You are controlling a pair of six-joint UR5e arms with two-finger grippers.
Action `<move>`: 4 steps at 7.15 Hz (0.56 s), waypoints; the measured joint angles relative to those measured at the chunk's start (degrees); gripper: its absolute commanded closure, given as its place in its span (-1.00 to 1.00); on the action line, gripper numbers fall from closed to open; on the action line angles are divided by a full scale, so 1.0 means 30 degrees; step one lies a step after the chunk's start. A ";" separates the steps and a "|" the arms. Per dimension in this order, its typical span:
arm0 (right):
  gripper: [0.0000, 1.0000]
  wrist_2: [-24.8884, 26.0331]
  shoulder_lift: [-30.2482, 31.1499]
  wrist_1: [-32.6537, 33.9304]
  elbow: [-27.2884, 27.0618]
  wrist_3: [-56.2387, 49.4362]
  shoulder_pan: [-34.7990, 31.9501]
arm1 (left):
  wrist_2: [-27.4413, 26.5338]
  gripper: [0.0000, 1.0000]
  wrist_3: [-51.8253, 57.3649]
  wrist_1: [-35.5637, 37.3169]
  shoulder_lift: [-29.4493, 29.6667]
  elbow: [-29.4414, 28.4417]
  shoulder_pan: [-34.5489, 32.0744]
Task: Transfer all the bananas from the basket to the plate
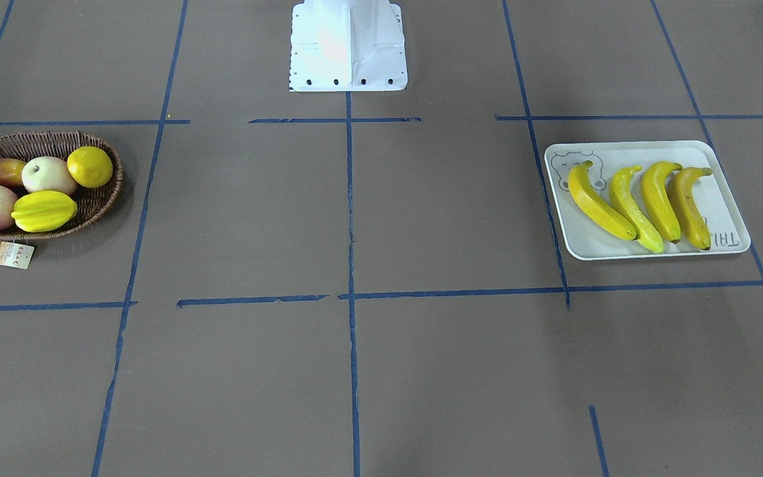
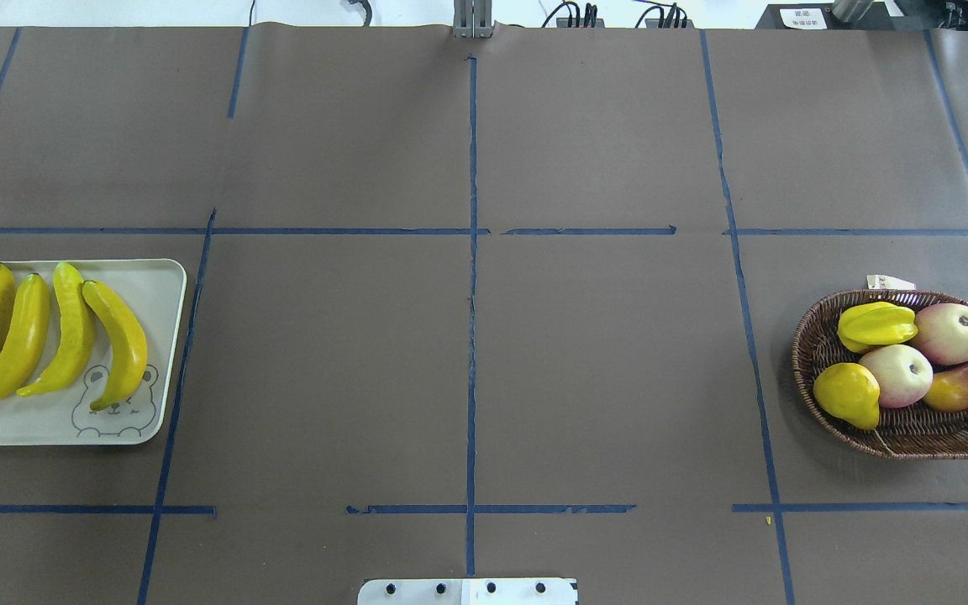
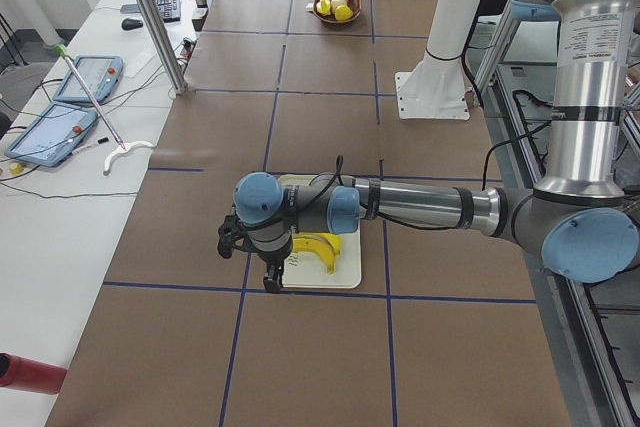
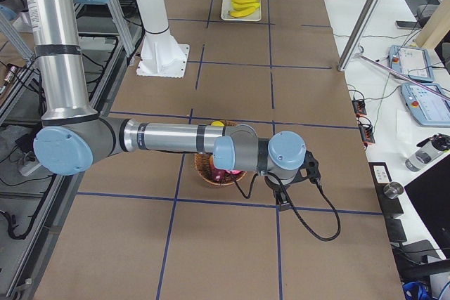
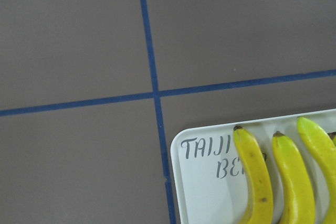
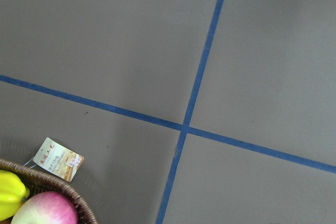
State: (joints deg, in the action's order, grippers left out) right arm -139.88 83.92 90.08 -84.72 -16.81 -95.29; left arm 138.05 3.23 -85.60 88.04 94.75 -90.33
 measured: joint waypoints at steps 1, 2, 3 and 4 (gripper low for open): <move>-1.00 0.0156 0.0358 -0.0001 0.0072 0.0226 -0.0054 | 0.0063 -0.99 -0.0042 -0.0044 -0.0260 -0.0016 -0.0077; -1.00 0.0186 0.0824 0.0001 0.0078 0.0329 -0.0115 | 0.0076 -0.99 -0.0038 -0.0072 -0.0372 -0.0064 -0.0106; -1.00 0.0168 0.1150 0.0001 0.0074 0.0393 -0.0198 | 0.0073 -0.99 -0.0012 -0.0085 -0.0411 -0.0106 -0.0113; -1.00 0.0147 0.1334 0.0002 0.0040 0.0615 -0.0236 | 0.0069 -0.99 -0.0020 -0.0097 -0.0420 -0.0114 -0.0121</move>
State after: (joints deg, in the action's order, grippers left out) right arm -139.43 87.92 90.09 -84.60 -14.97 -96.00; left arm 138.26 3.17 -85.89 86.78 94.41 -90.70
